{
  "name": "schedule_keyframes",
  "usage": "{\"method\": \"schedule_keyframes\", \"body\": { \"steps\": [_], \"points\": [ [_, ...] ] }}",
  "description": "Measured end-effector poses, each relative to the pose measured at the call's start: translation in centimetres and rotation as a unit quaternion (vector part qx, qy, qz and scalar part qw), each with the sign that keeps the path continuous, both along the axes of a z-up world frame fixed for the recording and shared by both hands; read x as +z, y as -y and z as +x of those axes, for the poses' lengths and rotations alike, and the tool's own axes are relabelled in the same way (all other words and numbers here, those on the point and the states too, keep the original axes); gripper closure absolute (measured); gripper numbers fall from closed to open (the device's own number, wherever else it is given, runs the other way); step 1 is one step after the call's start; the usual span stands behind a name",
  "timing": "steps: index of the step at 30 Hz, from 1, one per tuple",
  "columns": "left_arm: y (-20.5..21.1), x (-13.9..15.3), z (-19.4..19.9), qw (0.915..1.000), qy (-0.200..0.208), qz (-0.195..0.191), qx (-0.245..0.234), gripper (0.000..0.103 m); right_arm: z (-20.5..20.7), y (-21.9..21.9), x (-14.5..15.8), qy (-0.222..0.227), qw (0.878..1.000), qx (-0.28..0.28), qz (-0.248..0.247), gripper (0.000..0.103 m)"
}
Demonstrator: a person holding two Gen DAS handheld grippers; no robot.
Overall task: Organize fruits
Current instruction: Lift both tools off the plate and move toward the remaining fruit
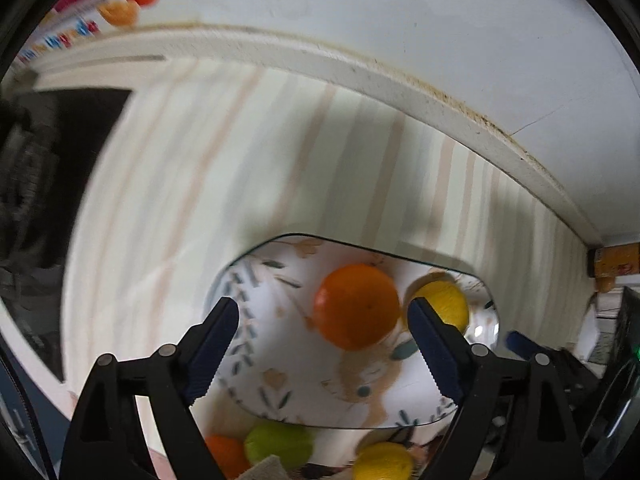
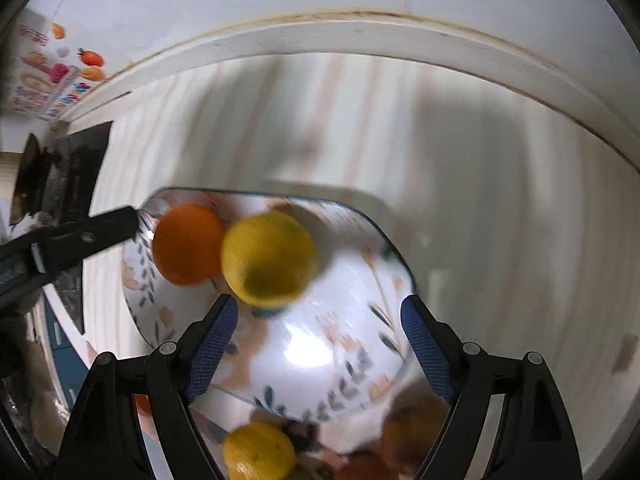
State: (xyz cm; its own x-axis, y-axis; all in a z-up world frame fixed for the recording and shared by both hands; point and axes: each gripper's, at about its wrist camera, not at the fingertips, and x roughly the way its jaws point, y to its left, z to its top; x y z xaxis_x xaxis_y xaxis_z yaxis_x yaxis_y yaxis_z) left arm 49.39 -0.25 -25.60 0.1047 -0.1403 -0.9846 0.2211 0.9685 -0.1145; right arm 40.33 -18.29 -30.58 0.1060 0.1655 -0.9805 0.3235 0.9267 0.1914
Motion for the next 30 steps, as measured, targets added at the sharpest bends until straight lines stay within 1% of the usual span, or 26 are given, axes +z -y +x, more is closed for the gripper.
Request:
{"method": "schedule_keyframes", "body": {
  "steps": [4, 9, 12, 18, 23, 30],
  "points": [
    [-0.7, 1.5, -2.0, 0.999, 0.035, 0.028, 0.0, 0.017, -1.5, -0.2, 1.2, 0.002, 1.0, 0.002, -0.017, 0.017],
    [-2.1, 3.8, -5.1, 0.9971, 0.066, 0.037, 0.005, 0.017, -4.1, -1.0, 3.9, 0.022, 0.999, 0.015, -0.029, 0.017],
    [-2.3, 4.9, -6.9, 0.9962, 0.081, 0.032, 0.01, 0.017, -5.5, -1.7, 5.8, 0.038, 0.999, 0.023, -0.031, 0.017],
    [-3.3, 8.3, -11.4, 0.9927, 0.118, 0.024, 0.005, 0.017, -9.0, -3.0, 10.1, 0.08, 0.995, 0.044, -0.041, 0.017],
    [-3.8, 10.4, -14.2, 0.9918, 0.127, 0.011, -0.002, 0.017, -11.7, -4.0, 13.6, 0.108, 0.991, 0.062, -0.045, 0.017],
    [-4.0, 13.1, -18.1, 0.9891, 0.147, -0.001, -0.013, 0.017, -15.2, -4.4, 17.3, 0.136, 0.987, 0.079, -0.041, 0.017]
  ]
}}
